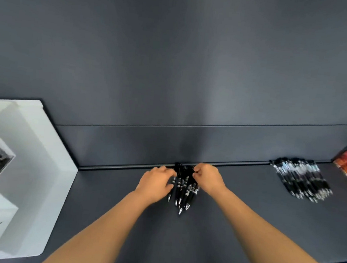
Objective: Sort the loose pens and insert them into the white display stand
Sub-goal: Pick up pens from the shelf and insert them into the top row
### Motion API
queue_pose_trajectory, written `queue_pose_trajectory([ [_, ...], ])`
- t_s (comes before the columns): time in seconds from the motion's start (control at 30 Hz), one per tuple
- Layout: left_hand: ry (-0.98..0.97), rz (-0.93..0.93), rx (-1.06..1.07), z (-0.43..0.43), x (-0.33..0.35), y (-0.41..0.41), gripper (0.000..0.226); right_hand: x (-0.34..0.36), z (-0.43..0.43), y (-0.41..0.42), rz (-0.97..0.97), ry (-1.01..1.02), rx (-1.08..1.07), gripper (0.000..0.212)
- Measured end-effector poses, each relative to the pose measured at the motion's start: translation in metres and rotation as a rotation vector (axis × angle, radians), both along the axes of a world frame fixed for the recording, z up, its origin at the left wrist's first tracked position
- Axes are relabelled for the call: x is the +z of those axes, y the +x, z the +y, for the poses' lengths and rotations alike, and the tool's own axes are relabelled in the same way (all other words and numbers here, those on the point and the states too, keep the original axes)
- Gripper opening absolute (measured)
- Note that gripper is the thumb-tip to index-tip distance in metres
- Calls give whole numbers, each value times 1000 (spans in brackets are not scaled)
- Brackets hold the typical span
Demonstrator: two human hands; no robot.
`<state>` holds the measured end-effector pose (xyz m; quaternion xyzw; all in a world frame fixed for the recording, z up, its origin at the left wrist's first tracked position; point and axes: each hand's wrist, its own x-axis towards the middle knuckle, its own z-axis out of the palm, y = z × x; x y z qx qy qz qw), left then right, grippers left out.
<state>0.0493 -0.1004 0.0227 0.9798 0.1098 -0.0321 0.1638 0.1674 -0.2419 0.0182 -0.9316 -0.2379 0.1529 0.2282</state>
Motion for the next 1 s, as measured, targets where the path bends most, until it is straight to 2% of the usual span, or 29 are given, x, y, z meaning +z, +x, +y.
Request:
queue_pose_trajectory([
  [0.2, -154, 129, 94, 2, -27, 19, 48, -15, 17, 4, 151, -52, -123, 42],
  [0.43, -191, 159, 157, 12, -38, 32, 54, -25, 42, 0, 139, -6, -96, 41],
  [0.67, -134, 110, 189, 12, -42, 30, 27, -26, 44, -4, 164, 128, -99, 32],
  [0.83, -66, 122, 247, 6, -39, 32, 45, -18, 36, -2, 184, 276, -161, 52],
  [0.93, -131, 140, 304, 9, -39, 34, 54, -12, 27, -1, 268, 385, -253, 41],
  [1.0, -227, 117, 365, 12, -39, 33, 44, -10, 22, 0, 315, 432, -296, 28],
])
